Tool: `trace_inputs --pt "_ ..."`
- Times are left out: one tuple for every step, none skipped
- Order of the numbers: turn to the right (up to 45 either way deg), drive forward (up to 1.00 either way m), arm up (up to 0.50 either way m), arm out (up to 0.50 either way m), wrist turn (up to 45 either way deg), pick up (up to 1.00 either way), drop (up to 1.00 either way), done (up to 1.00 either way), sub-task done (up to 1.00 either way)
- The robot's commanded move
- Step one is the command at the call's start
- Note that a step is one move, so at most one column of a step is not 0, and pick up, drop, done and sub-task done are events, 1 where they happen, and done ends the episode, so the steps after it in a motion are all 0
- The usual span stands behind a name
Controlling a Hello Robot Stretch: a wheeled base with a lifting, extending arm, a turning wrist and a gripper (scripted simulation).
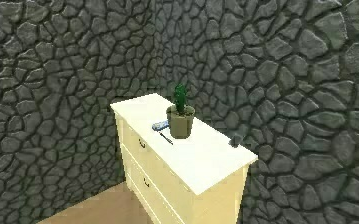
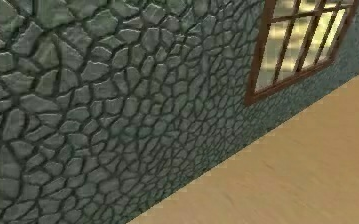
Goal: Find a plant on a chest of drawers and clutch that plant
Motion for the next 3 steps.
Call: trace_inputs --pt "0.0 0.3 0.0 0.0 0.0 0.0 0.0 0.0 0.0" --pt "-45.0 0.0 0.0 0.0 0.0 0.0 0.0 0.0 0.0" --pt "-39.0 0.0 0.0 0.0 0.0 0.0 0.0 0.0 0.0"
